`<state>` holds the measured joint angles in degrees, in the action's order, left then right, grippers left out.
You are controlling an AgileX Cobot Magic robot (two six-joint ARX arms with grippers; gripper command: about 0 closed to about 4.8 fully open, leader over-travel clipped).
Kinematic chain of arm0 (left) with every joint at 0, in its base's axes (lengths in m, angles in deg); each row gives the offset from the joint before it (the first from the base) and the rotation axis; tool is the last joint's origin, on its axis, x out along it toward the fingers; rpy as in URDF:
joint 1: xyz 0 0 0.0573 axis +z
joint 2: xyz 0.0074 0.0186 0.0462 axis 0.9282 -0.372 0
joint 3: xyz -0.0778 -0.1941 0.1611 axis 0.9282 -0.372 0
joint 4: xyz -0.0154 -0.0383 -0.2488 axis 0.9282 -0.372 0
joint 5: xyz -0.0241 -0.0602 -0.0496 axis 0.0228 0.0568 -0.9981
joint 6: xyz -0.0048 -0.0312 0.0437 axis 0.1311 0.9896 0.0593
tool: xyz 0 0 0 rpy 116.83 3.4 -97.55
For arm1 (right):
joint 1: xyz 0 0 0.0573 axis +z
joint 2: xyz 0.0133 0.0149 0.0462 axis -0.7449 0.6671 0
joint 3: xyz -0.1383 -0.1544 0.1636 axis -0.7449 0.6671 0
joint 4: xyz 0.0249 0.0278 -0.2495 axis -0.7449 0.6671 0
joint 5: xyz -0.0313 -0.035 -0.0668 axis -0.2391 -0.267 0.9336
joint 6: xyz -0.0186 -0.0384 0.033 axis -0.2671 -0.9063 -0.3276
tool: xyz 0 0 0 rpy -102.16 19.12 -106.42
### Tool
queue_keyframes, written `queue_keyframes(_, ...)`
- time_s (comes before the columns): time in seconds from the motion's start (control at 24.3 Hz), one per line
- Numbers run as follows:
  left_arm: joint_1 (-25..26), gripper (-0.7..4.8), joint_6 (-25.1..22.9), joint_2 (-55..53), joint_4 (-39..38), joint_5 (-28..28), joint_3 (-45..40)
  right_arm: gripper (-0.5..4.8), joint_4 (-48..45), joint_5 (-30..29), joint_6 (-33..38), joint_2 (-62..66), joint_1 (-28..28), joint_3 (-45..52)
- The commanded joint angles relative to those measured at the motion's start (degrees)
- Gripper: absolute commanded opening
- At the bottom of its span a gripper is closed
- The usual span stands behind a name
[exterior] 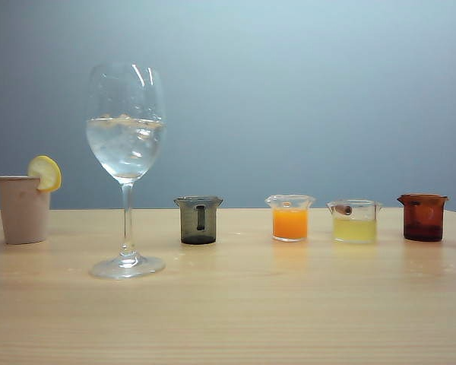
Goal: Pick up the first measuring cup from the left, pour the coconut rum inside into the goblet, and finally put the measuring cup back in its original place.
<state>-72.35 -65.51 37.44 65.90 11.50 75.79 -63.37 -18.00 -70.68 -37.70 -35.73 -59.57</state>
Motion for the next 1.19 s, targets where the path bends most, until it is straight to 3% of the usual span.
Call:
queue_keyframes(0.04,0.2,0.08,0.0,0.0,0.7,0.2,0.2,0.00,-1.8,-0.6,0.2,-0.5,-5.0,1.8)
queue_keyframes(0.21,0.1,0.08,0.0,0.0,0.7,0.1,0.2,0.00,-2.0,-1.0,0.2,-0.5,-8.6,2.6)
queue_keyframes(0.33,0.1,0.08,0.0,0.0,0.7,0.1,0.2,0.00,-2.1,-6.1,0.2,-0.5,-8.5,2.6)
queue_keyframes(1.19,0.1,0.08,0.0,0.0,0.7,0.1,0.2,0.00,-2.1,-5.7,0.2,-0.5,-8.5,2.6)
